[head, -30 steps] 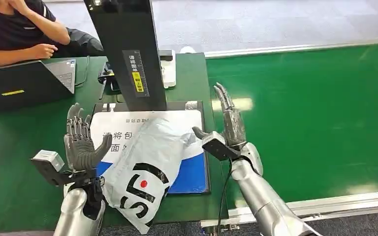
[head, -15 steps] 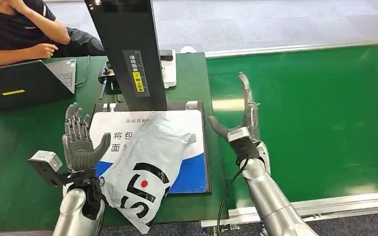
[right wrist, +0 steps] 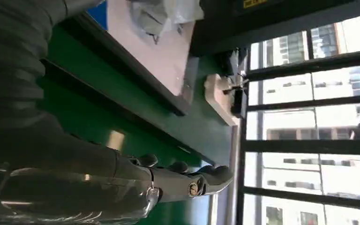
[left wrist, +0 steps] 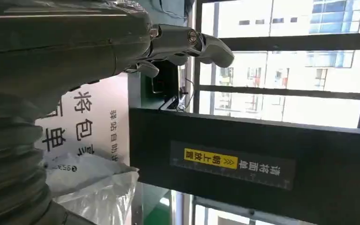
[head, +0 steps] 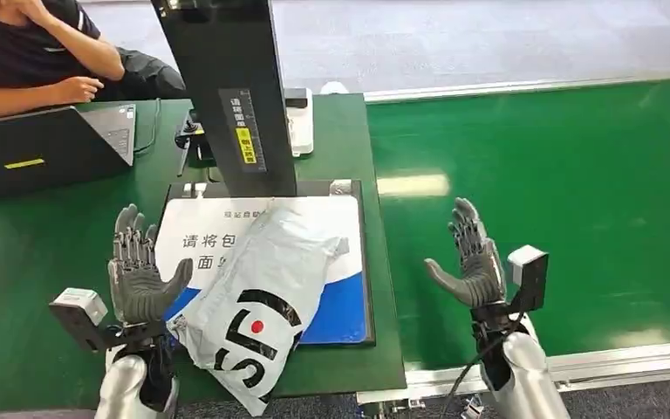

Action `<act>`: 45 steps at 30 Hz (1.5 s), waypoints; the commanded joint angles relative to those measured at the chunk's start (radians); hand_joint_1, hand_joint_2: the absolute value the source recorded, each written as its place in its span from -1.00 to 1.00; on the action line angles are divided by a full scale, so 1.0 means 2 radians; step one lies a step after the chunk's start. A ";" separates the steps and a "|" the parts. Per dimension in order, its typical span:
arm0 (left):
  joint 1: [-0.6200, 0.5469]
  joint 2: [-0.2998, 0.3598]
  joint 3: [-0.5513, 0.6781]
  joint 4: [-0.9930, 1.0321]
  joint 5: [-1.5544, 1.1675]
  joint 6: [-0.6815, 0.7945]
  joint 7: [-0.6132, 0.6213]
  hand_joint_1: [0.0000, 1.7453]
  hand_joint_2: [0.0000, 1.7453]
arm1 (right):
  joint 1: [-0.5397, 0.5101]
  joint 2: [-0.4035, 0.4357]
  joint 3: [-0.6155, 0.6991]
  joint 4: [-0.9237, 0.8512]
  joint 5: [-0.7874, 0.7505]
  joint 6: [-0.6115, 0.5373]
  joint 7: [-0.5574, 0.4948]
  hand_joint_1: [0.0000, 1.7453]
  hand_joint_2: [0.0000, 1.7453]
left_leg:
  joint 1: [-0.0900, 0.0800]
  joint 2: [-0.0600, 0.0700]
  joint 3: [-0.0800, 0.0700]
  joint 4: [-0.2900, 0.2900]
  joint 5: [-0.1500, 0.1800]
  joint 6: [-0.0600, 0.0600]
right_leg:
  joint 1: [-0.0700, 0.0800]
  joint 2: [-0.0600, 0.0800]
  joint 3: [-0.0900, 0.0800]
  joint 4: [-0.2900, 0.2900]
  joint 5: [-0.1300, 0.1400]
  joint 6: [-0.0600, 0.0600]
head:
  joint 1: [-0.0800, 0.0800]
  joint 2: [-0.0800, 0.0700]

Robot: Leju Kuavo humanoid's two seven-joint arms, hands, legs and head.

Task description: Moved the parcel from conveyor to table for the left to box.

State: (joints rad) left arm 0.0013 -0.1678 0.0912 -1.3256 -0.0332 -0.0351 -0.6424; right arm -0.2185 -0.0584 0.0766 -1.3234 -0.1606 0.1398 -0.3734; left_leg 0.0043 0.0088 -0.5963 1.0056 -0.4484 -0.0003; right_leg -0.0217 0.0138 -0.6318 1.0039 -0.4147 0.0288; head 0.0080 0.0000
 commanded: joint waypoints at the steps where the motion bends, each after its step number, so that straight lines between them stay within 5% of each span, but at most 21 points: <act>1: -0.015 -0.006 0.016 0.043 -0.010 -0.016 0.008 -1.00 1.00 | 0.083 0.003 -0.068 -0.051 0.056 0.041 0.036 -1.00 1.00 | 0.000 -0.002 0.003 -0.001 0.000 0.000 | 0.000 -0.002 0.003 -0.001 -0.001 -0.001 | 0.000 0.000; 24: -0.025 0.000 0.021 0.034 -0.027 -0.012 0.000 -1.00 1.00 | 0.092 0.008 -0.070 -0.060 0.084 0.041 0.019 -1.00 1.00 | 0.000 0.000 0.001 -0.001 0.000 0.000 | 0.000 -0.001 0.001 0.000 0.000 -0.001 | 0.000 0.000; 27: -0.027 -0.004 0.027 0.024 -0.030 -0.008 -0.006 -1.00 1.00 | 0.083 0.019 -0.062 -0.073 0.174 -0.004 -0.032 -1.00 1.00 | 0.000 0.000 0.003 -0.001 0.000 0.000 | 0.000 -0.001 0.002 0.000 -0.001 -0.001 | 0.000 0.000; 28: -0.023 -0.006 0.032 0.021 -0.031 -0.007 0.004 -1.00 1.00 | 0.080 0.023 -0.053 -0.094 0.276 -0.087 -0.058 -1.00 1.00 | 0.000 0.000 0.002 -0.001 0.000 0.000 | 0.000 0.000 0.002 0.000 0.000 -0.001 | 0.000 0.000; 29: -0.020 0.000 0.029 0.024 -0.031 -0.006 0.005 -1.00 1.00 | 0.084 0.035 -0.051 -0.114 0.283 -0.094 -0.053 -1.00 1.00 | 0.000 0.001 0.001 0.000 0.000 0.000 | 0.000 0.000 0.000 0.000 0.000 -0.001 | 0.000 0.000; 45: 0.007 0.001 -0.004 -0.179 -0.135 -0.041 0.001 -1.00 1.00 | 0.134 0.059 -0.124 -0.160 0.269 -0.066 -0.030 -1.00 1.00 | 0.000 -0.001 0.001 0.000 0.000 0.000 | 0.001 -0.001 0.002 0.000 -0.001 -0.001 | 0.000 0.000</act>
State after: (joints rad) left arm 0.0145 -0.1698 0.1233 -1.5582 -0.3128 -0.0737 -0.6596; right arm 0.0265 0.0080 -0.0935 -1.6327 0.3773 -0.0065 -0.4414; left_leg 0.0043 0.0095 -0.5954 1.0054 -0.4487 -0.0003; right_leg -0.0219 0.0143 -0.6310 1.0040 -0.4154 0.0282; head 0.0080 0.0000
